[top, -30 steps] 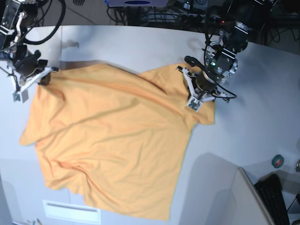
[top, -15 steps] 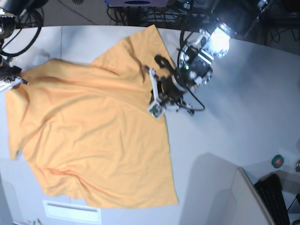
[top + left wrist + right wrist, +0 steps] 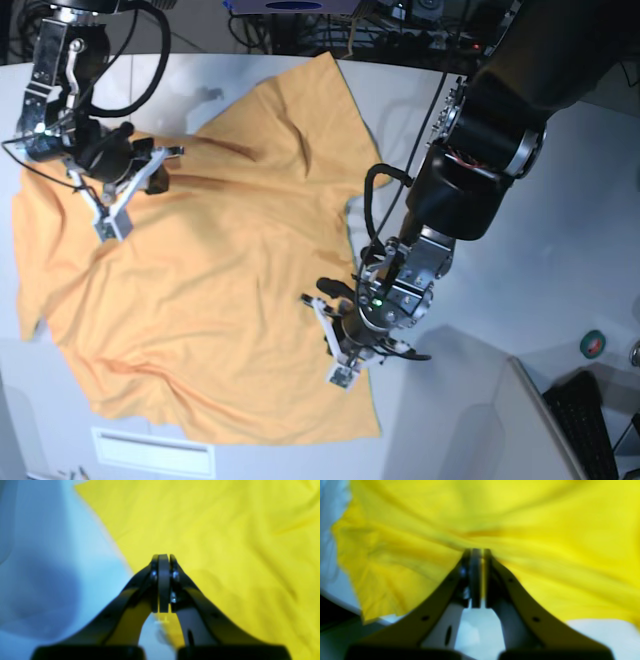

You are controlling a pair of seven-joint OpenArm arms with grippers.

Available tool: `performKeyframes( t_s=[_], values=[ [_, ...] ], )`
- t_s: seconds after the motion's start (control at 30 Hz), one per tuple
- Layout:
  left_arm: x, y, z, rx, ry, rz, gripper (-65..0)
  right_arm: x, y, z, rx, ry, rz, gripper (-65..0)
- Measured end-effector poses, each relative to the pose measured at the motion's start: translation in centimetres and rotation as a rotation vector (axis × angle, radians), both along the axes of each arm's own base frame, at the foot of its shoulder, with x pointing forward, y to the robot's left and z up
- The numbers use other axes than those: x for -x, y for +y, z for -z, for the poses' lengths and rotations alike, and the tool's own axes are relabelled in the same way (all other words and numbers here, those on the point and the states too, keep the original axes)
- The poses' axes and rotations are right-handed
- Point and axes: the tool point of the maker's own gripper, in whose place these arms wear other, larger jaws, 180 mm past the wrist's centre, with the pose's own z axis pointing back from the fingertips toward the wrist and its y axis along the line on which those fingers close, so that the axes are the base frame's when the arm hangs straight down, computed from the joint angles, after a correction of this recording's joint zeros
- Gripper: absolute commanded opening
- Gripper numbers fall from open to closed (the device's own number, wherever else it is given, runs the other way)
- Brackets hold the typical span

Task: Layout the t-shirt on the table in an organized manner, then fold the t-shirt properly
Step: 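Grasp the shirt body with both grippers and pull it outward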

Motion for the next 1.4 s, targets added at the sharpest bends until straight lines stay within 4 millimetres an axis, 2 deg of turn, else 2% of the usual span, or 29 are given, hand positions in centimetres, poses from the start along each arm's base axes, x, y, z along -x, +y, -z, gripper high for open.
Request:
performKeyframes(
  t_s=[0.07,0.13,0.3,0.37,0.43,0.5,0.6,0.7,0.77,0.97,1.03,1.1,1.17,1.3,1.4],
  values=[
    [1.6,-1.3,2.1,0.008,0.043,0.029,-65.0,0.4,0.6,1.1,-0.013,0.037,-0.009,-65.0],
    [3.2,-1.7,4.0,0.006,0.083,0.041,-65.0,0.2,1.0,1.7,-0.026,0.053,0.0,-65.0],
    [3.2,-1.7,4.2,-0.026,0.056,0.084,-65.0,0.7,3.5,2.7,-0.104,0.087,0.005,-65.0],
    [4.0,-1.6,4.9,-0.054,0.058,0.1,-65.0,1.1,2.9,3.9,-0.095,0.129,0.006,-65.0],
    [4.7,-1.6,5.3,-0.056,0.029,0.102,-65.0,1.7,0.9,4.9,-0.061,0.163,0.008,-65.0],
    [5.1,-0.7,5.7,-0.075,0.031,0.104,-65.0,2.3,-1.3,5.7,-0.022,0.188,0.02,-65.0],
    [5.9,-0.4,6.0,-0.089,0.037,0.104,-65.0,1.9,-2.4,5.9,-0.029,0.154,0.048,-65.0],
    [7.7,-0.1,6.1,-0.093,0.047,0.104,-65.0,1.4,-2.5,6.3,-0.057,0.13,0.061,-65.0],
    [9.6,0.1,6.2,-0.102,0.067,0.113,-65.0,0.8,-3.1,6.4,-0.064,0.121,0.066,-65.0],
    [16.9,-0.1,5.9,-0.096,0.151,0.149,-65.0,-3.1,-6.3,6.1,-0.005,0.124,0.134,-65.0],
    [19.7,-1.3,5.7,-0.071,0.173,0.172,-65.0,-4.2,-6.9,6.1,-0.003,0.134,0.142,-65.0],
    [21.7,-2.4,5.5,-0.045,0.202,0.186,-65.0,-5.7,-7.2,6.0,-0.006,0.142,0.149,-65.0],
    [22.9,-3.3,5.5,-0.021,0.22,0.196,-65.0,-7.8,-7.3,5.6,0.001,0.136,0.159,-65.0],
    [23.0,-6.0,5.1,0.016,0.242,0.19,-65.0,-11.7,-7.1,4.3,0.014,0.096,0.119,-65.0],
    [23.0,-7.6,3.8,0.054,0.23,0.222,-65.0,-13.8,-6.0,3.6,0.064,0.072,0.031,-65.0]
  ],
)
